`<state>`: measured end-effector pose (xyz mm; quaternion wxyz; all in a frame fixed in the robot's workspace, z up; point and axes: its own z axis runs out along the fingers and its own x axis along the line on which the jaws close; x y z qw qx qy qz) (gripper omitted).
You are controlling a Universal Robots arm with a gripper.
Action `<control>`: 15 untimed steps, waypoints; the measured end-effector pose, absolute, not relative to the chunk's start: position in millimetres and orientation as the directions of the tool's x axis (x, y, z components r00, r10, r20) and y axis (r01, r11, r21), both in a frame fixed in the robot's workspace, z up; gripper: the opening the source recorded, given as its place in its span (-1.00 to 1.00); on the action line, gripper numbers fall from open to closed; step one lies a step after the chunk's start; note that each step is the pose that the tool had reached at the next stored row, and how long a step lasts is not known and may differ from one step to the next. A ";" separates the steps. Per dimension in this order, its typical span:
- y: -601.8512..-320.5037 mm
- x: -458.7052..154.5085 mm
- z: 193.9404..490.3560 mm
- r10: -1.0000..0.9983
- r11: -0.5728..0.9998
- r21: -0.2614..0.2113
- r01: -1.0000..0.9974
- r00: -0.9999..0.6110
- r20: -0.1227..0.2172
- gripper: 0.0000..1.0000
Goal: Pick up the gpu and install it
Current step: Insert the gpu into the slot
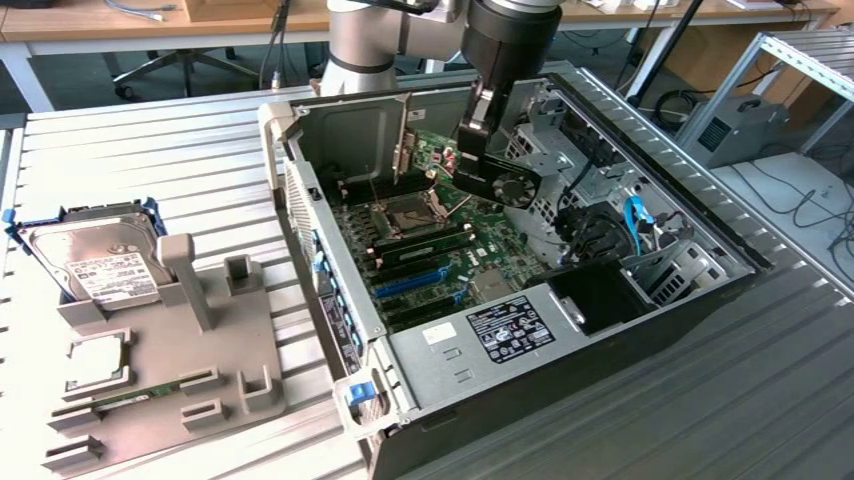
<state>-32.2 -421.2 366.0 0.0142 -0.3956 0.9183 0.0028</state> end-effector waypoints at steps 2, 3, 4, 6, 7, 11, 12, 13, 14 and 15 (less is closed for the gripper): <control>-421.2 -31.9 366.0 -0.730 0.683 -0.006 -0.730 -0.683 -0.028 -0.47; -421.2 -31.8 366.0 -0.732 0.681 -0.006 -0.733 -0.680 -0.028 -0.47; -421.2 -31.6 366.1 -0.734 0.679 -0.006 -0.734 -0.678 -0.028 -0.47; -421.2 -31.1 366.0 -0.738 0.675 -0.006 -0.738 -0.674 -0.028 -0.47; -421.2 -30.9 366.0 -0.739 0.673 -0.006 -0.740 -0.673 -0.028 -0.47; -421.2 -30.8 366.0 -0.744 0.668 -0.006 -0.744 -0.667 -0.028 -0.47; -421.2 -30.7 366.0 -0.745 0.667 -0.006 -0.745 -0.666 -0.028 -0.47; -421.2 -30.7 366.0 -0.746 0.666 -0.006 -0.746 -0.665 -0.028 -0.47; -421.2 -30.6 366.0 -0.747 0.664 -0.006 -0.747 -0.664 -0.028 -0.47; -421.2 -30.5 366.0 -0.748 0.664 -0.006 -0.748 -0.663 -0.028 -0.47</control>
